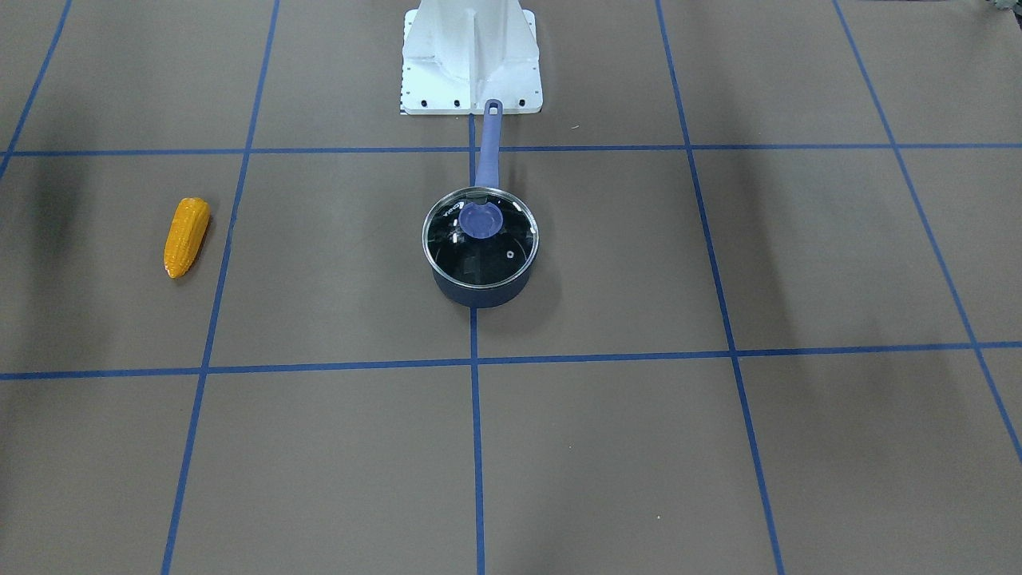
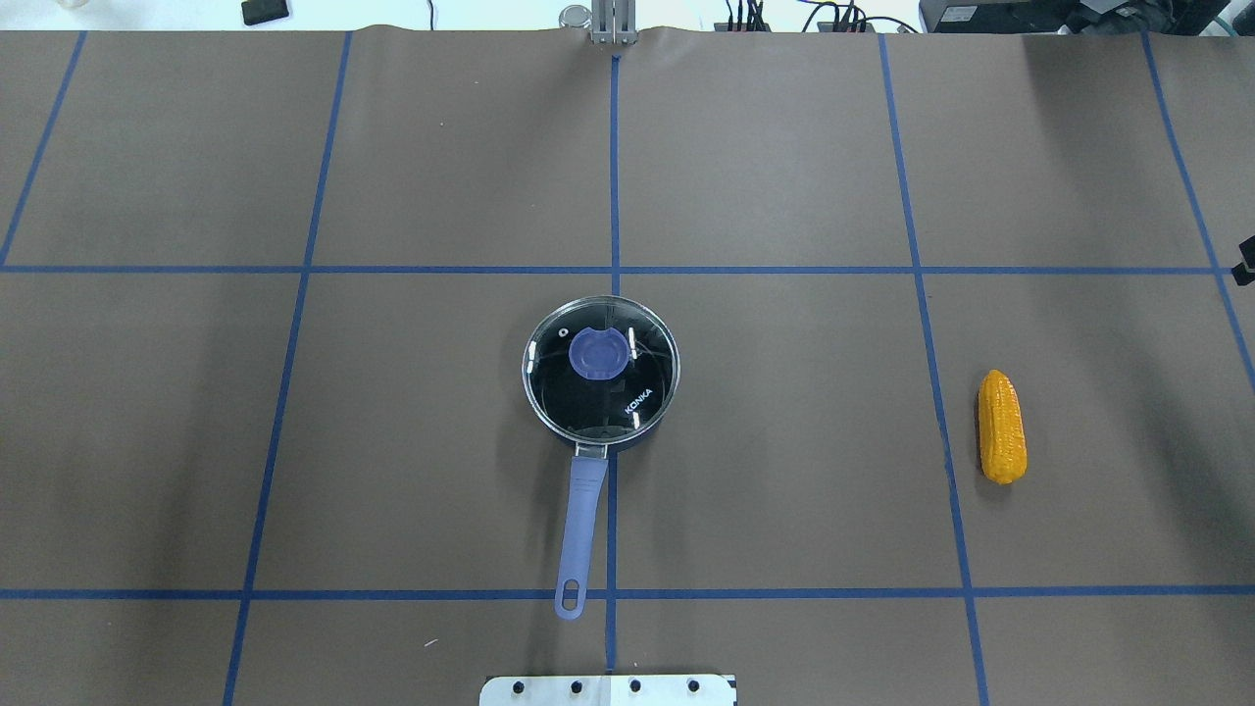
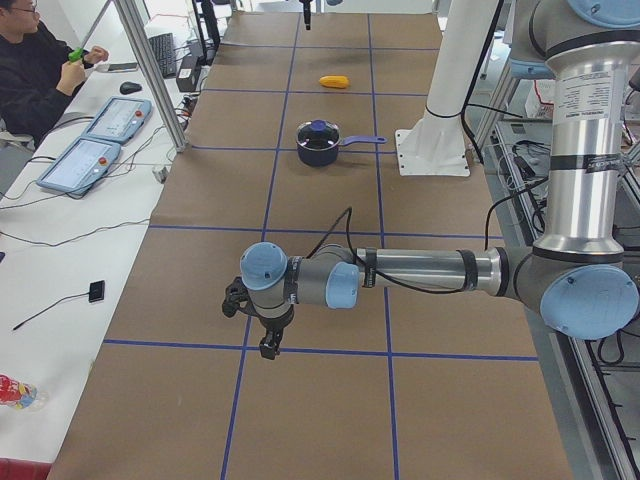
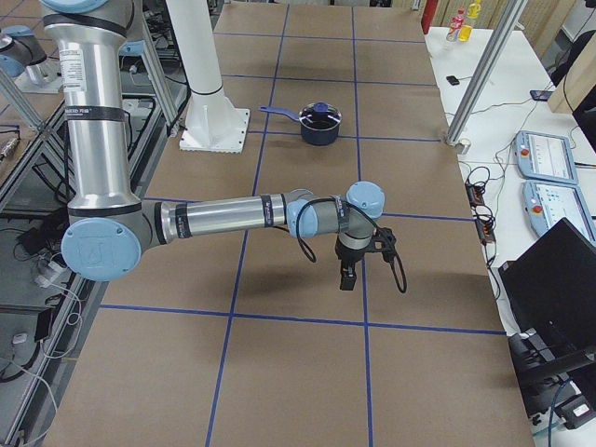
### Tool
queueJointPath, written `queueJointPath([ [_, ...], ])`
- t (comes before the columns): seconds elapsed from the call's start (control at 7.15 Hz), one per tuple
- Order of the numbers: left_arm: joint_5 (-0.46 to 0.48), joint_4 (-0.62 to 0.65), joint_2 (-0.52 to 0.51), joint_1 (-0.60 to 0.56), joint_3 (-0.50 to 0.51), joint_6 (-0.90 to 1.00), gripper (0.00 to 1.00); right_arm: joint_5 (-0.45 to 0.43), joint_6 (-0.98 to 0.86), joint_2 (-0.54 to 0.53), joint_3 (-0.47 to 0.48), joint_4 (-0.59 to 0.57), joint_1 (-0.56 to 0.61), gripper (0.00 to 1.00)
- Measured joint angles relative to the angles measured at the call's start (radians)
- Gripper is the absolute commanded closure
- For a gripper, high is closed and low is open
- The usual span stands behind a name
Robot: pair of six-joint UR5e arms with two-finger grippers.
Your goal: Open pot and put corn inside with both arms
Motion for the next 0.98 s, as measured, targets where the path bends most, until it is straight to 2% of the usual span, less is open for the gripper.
queueJointPath([
  [0.56, 0.0, 0.007, -0.035, 0.003, -0.003, -0.036, 0.01, -0.017, -0.016, -0.003, 0.008, 0.062, 0.009, 0.0],
  [0.98, -0.028, 0.038, -0.181, 0.058, -0.028, -0.263, 0.0, -0.032, -0.007, 0.013, 0.021, 0.112, 0.008, 0.0],
])
